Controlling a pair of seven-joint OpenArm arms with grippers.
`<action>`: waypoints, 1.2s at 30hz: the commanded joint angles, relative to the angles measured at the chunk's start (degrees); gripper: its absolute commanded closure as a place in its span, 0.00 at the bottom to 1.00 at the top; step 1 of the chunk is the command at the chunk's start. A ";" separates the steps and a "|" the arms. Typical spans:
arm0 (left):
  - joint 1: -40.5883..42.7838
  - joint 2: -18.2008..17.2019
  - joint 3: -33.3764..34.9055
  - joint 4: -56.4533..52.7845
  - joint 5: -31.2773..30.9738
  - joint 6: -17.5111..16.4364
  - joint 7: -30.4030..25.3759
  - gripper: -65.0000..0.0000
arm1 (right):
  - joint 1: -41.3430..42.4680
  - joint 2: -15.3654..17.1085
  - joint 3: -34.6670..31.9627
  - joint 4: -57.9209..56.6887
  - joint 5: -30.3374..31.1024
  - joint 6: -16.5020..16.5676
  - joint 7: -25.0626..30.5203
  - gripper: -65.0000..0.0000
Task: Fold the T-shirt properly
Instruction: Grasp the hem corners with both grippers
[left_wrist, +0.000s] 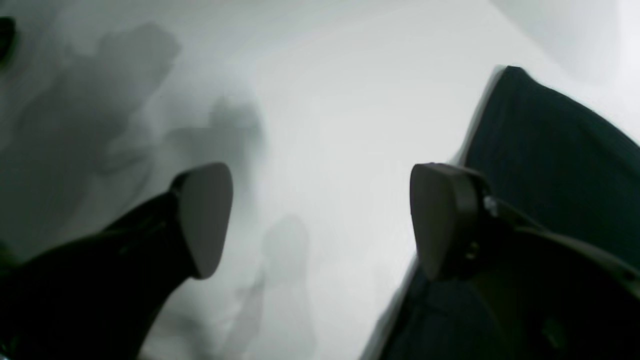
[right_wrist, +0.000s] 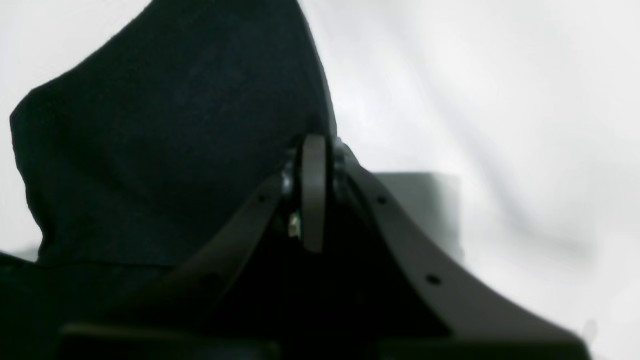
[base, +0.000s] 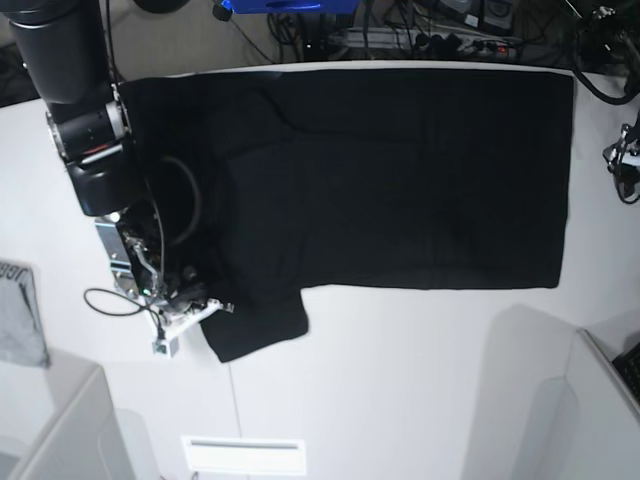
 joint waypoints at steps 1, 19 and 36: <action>-1.50 -2.35 1.15 -0.76 -0.26 -0.06 -1.36 0.18 | 1.43 0.33 0.26 0.44 0.02 0.15 -0.78 1.00; -36.05 -6.04 21.81 -32.85 16.62 -0.06 -1.98 0.18 | 1.78 0.77 0.17 0.53 0.02 0.15 -0.87 1.00; -48.54 -4.63 37.72 -55.53 16.71 -0.06 -13.41 0.18 | 1.87 0.77 0.17 0.53 0.02 0.15 -0.87 1.00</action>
